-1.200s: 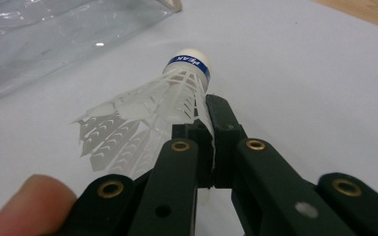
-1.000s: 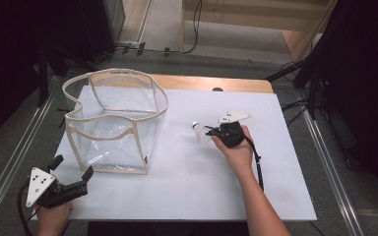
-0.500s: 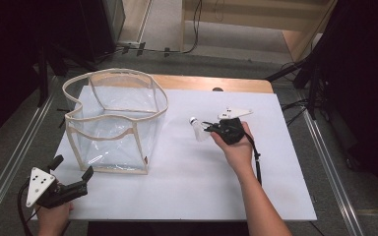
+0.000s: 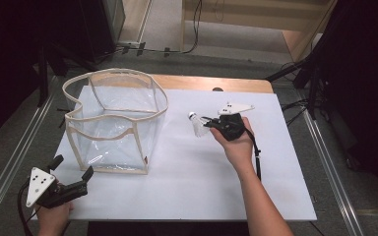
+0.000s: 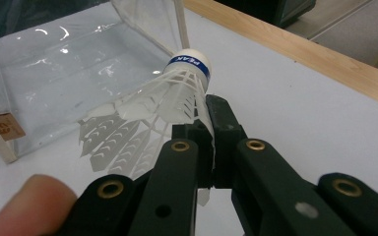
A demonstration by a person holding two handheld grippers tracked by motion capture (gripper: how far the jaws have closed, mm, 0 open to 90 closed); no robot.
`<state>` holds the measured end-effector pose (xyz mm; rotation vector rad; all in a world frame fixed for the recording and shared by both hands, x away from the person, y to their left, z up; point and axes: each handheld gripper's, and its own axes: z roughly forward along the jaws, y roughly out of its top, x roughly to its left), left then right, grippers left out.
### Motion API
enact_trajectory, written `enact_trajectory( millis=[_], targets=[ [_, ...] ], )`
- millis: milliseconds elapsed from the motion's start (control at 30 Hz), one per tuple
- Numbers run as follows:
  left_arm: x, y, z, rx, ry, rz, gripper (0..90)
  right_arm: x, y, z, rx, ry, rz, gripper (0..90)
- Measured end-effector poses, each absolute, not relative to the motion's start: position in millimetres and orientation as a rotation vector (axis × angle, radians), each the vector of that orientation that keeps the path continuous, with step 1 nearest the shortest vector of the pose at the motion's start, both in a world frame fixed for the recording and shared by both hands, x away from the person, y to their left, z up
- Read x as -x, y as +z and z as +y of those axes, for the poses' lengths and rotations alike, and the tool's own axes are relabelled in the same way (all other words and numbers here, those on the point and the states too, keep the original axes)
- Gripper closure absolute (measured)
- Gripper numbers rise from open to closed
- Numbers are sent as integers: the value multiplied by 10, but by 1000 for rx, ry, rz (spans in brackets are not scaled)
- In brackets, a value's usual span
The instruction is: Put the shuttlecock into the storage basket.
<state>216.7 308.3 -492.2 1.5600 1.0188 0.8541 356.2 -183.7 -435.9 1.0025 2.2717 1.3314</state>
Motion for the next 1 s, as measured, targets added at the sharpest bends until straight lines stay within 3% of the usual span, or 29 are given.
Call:
enact_trajectory(
  millis=[1000],
  targets=[
    [-2164,-4923,3077,-1566,860,1015,0,-3595,-4026,-1746,-961,1380,2222,875]
  ],
)
